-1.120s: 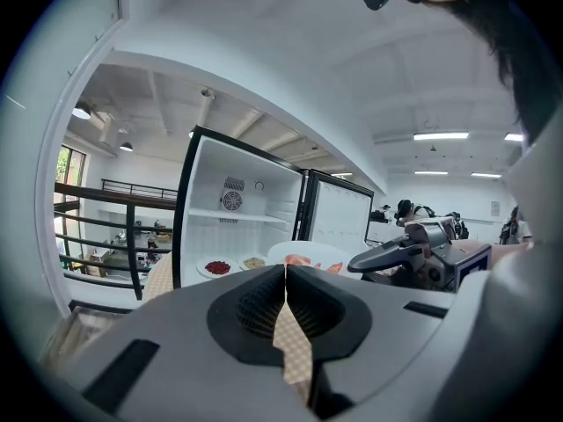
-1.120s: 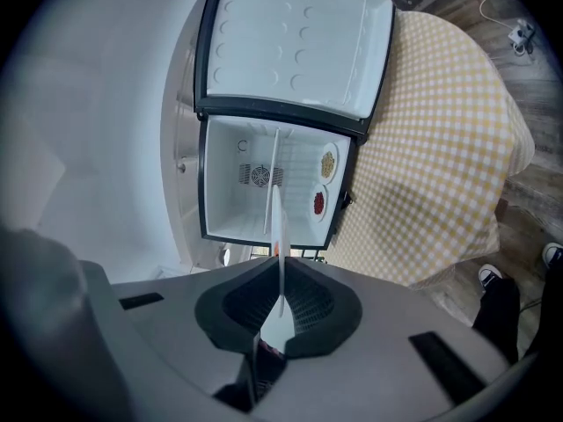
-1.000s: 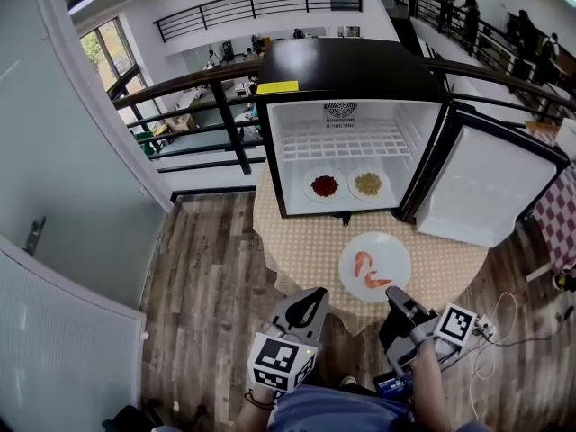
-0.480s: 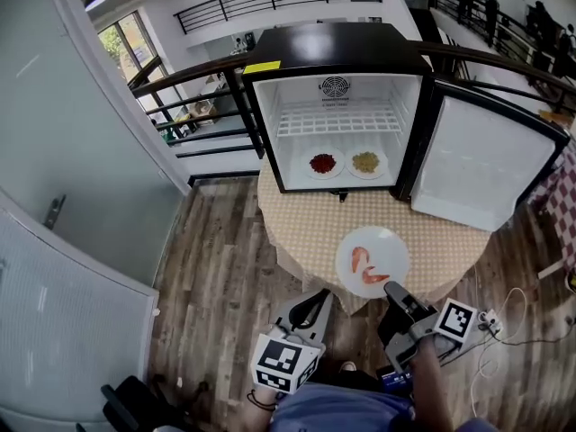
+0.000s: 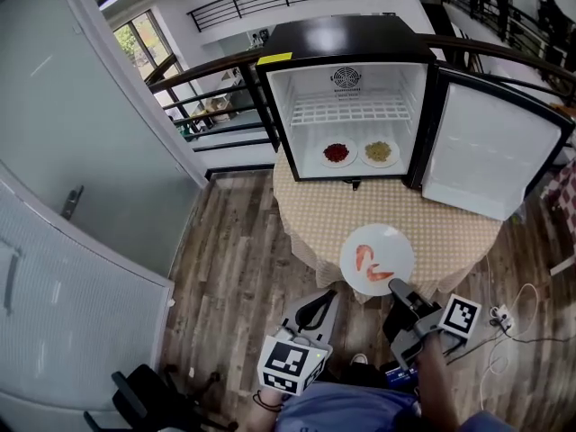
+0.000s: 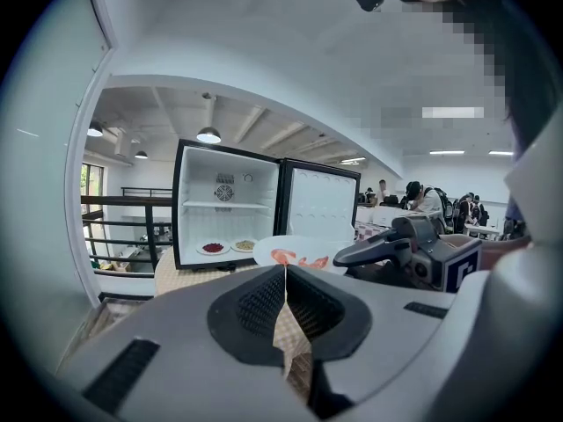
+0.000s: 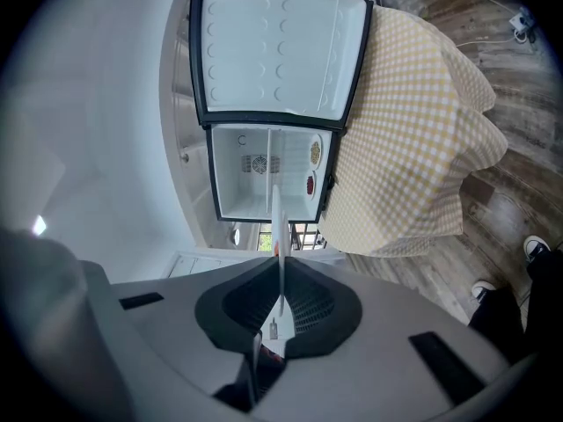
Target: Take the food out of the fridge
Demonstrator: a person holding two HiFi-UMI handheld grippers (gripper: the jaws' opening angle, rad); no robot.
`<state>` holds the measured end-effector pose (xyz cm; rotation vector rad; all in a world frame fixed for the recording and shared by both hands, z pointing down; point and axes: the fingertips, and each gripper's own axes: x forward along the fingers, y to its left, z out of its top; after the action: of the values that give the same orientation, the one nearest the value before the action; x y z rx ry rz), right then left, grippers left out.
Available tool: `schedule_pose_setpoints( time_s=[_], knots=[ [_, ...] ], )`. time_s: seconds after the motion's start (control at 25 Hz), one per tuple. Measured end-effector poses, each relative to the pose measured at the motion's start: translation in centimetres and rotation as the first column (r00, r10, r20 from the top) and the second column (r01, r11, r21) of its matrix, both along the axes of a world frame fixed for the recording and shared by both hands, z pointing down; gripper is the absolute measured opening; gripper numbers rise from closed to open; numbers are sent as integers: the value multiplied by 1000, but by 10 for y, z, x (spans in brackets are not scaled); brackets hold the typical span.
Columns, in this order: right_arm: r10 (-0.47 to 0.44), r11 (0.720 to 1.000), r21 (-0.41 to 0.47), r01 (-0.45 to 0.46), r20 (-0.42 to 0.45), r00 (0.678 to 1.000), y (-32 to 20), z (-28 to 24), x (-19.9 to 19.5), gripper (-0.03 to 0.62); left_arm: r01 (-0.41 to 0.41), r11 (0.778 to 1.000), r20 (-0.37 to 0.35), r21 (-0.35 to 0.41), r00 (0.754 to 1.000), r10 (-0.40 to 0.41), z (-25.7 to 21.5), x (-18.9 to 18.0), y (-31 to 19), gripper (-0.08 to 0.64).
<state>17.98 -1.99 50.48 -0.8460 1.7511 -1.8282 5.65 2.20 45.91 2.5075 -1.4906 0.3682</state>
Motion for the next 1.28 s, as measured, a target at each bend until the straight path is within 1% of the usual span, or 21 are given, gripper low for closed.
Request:
schedule_pose_setpoints(
  time_s=[0.24,0.56,0.72,1.04,1.28],
  knots=[
    [13,1000,4,-13,-8,1000,17,-2,-17,26,-23,1000,-5,13,1000,23,-5,-15,9,17],
    [92,996,12,-92,-22,996,55,-11,-45,26,-83,997,-20,4,996,83,-5,-54,45,17],
    [116,993,12,-116,-31,993,74,-10,-58,26,-107,994,-34,6,994,107,-6,-69,57,17],
    [154,988,29,-153,-43,987,96,-14,-69,26,-163,986,-50,16,985,164,-8,-76,73,17],
    [169,985,34,-167,-44,985,102,-14,-70,26,-185,982,-58,24,981,186,-10,-76,76,17]
  ],
)
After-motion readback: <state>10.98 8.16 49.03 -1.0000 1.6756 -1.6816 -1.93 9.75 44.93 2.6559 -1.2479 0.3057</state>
